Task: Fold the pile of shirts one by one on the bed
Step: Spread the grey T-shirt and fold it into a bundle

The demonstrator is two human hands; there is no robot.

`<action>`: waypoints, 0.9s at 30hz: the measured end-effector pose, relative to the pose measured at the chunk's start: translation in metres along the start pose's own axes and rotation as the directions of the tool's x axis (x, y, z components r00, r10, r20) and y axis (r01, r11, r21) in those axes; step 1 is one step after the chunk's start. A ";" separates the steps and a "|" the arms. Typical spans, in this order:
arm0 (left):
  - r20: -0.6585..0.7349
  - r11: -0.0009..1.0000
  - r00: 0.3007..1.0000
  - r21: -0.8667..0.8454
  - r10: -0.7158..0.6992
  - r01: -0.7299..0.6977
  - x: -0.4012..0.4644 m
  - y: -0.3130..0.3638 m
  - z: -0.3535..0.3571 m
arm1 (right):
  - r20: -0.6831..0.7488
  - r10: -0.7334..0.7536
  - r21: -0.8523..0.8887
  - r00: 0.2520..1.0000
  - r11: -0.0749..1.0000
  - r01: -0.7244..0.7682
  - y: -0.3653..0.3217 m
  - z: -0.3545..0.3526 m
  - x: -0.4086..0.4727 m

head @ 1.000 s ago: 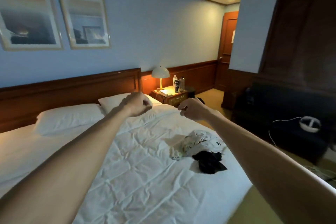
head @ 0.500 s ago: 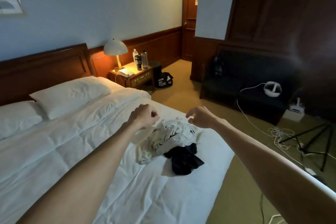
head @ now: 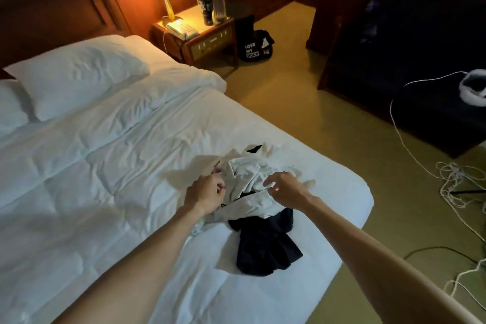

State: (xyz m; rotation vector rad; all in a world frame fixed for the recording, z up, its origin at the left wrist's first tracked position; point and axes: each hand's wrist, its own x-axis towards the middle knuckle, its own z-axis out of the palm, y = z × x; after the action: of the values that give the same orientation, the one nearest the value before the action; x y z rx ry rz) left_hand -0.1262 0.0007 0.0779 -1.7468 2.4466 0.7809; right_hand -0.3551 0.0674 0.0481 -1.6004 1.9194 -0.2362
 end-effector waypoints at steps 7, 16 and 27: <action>0.088 0.978 0.974 -0.004 -0.209 0.210 0.068 -0.051 0.082 | -0.015 -0.152 -0.071 0.988 0.986 0.150 -0.006 0.059 0.105; 0.016 0.966 0.974 -0.123 -0.225 0.225 0.114 -0.103 0.182 | 0.159 -0.396 -0.666 0.904 0.633 0.395 -0.013 0.112 0.181; -0.337 0.908 0.900 -0.399 -0.278 0.131 0.045 -0.130 0.101 | -0.255 -0.427 -0.105 0.867 0.904 0.415 -0.083 0.080 0.134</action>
State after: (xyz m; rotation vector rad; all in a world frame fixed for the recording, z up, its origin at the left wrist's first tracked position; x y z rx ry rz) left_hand -0.0517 -0.0285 -0.0730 -2.4722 2.3813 1.0070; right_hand -0.2510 -0.0593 -0.0194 -2.1032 1.7500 -0.6275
